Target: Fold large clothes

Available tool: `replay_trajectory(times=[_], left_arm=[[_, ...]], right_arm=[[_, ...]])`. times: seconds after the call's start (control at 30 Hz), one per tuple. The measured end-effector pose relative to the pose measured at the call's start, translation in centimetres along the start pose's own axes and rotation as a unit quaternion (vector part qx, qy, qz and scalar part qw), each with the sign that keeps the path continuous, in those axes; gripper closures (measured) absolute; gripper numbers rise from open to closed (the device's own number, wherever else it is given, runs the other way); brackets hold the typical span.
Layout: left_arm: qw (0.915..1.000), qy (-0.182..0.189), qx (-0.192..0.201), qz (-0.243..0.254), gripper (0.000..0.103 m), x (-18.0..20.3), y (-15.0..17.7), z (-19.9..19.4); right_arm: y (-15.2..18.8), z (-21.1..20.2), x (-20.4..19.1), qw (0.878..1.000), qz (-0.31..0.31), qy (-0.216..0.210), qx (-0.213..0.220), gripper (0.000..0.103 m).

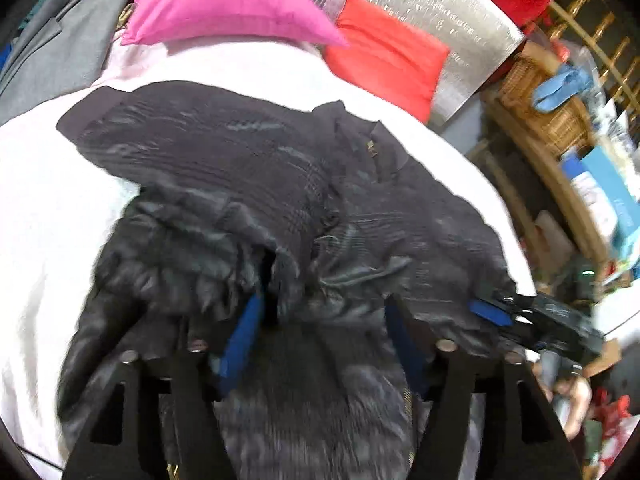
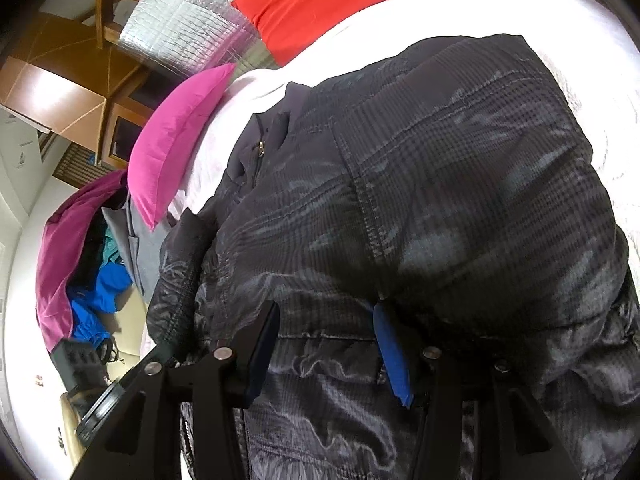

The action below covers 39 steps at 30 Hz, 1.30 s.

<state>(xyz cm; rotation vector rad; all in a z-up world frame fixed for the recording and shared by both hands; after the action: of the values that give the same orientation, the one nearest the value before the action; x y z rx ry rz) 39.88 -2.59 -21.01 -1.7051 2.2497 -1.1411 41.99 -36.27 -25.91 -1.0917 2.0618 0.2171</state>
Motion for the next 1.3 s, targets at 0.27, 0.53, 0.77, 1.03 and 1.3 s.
replay_trajectory(times=[0.27,0.53,0.77,1.03,1.3], left_arm=[[0.9768,-0.003,0.11,-0.184,0.031,-9.8,-1.6,-4.2],[0.9571,0.0,0.107,-0.269,0.032,-14.5,-2.8,0.7],[0.9479,0.027,0.11,-0.298,0.046,-15.9,-3.9,3.4],[0.9655,0.007,0.15,-0.213,0.087,-13.0,-6.5,1.2],[0.9859,0.034,0.163,-0.013,0.091,1.0,-8.3,-0.9]], right_arm=[[0.9,-2.2,-1.5,0.999,-0.024,-0.028,0.035,0.05],[0.5,-2.4,-1.9,0.997,-0.026,-0.04,0.056,0.05],[0.2,-1.1,-1.4,0.998,-0.027,-0.02,0.047,0.05],[-0.2,-2.7,-0.9,0.997,-0.022,-0.017,0.075,0.05],[-0.8,-4.9,0.2,0.994,0.003,-0.022,0.106,0.05]])
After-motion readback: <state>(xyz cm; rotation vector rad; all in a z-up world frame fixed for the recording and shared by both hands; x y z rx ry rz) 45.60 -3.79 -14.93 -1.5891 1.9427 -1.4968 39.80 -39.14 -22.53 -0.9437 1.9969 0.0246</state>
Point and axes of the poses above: each gripper's, at about its wrist camera, not at the fingertips, and z roughly the way its jaws point, x to its right, y to its underside, the point moved 2 cm from there along z, roughly the way its jaws point, and after that the axes turned 12 degrees about z, right-handed, at the moved point
